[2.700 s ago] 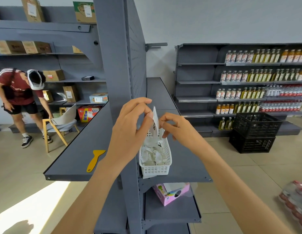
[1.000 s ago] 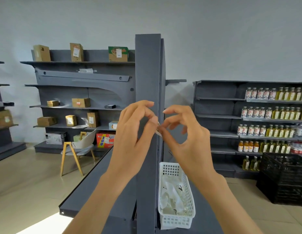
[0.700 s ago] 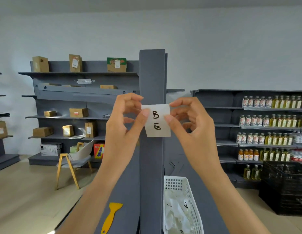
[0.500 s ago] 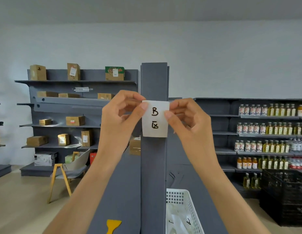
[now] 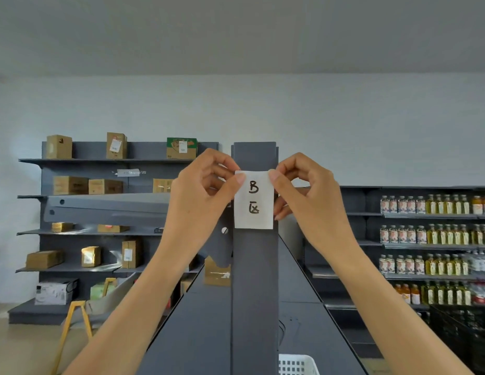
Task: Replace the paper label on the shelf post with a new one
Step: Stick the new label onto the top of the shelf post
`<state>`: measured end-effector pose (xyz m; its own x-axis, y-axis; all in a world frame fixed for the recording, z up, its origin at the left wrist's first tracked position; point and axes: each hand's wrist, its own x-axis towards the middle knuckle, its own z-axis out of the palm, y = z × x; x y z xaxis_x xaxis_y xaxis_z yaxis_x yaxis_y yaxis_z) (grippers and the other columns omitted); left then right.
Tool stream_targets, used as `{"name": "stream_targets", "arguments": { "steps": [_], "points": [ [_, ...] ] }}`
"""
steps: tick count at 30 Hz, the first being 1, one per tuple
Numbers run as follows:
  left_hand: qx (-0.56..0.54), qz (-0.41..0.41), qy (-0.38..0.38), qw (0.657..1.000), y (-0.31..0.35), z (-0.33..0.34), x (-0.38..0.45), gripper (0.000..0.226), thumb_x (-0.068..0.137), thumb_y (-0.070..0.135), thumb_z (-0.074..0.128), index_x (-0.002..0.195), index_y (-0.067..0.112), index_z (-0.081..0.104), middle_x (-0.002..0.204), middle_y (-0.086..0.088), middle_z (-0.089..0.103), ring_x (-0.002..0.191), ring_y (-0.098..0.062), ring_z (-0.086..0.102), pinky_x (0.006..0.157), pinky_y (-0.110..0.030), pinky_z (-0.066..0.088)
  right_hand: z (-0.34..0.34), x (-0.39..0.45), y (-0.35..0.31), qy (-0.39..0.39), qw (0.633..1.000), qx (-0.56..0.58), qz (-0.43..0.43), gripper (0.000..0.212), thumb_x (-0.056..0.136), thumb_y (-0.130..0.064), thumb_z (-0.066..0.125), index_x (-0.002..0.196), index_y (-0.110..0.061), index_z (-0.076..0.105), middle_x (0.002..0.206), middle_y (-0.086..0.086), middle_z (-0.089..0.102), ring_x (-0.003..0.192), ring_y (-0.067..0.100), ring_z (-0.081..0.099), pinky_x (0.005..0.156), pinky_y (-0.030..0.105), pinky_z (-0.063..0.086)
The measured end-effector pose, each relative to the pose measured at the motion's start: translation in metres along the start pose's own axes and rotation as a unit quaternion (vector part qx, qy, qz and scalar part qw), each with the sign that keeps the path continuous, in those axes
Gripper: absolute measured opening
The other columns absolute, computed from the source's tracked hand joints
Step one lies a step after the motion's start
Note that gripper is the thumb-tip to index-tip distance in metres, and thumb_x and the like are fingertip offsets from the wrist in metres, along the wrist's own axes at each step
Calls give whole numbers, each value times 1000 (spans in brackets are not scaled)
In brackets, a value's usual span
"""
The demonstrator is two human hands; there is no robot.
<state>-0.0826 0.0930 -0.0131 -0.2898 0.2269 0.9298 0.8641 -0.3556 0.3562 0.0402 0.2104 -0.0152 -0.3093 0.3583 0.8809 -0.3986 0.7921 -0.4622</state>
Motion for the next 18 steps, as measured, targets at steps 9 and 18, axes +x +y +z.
{"name": "stream_targets", "arguments": {
  "steps": [9, 18],
  "points": [
    [-5, 16, 18, 1000, -1, 1, 2, 13, 91, 18, 66, 97, 13, 56, 85, 9, 67, 84, 2, 69, 58, -19, 58, 3, 6, -1, 14, 999, -36, -17, 13, 96, -22, 62, 89, -12, 59, 80, 9, 70, 41, 7, 62, 41, 14, 47],
    [-4, 25, 28, 999, -2, 5, 3, 12, 90, 17, 67, 95, 20, 56, 87, 3, 60, 86, 7, 68, 56, -18, 58, 3, 8, -2, 22, 998, -58, -32, 14, 97, -23, 62, 91, -11, 59, 77, 8, 70, 41, 6, 63, 42, 15, 49]
  ]
}}
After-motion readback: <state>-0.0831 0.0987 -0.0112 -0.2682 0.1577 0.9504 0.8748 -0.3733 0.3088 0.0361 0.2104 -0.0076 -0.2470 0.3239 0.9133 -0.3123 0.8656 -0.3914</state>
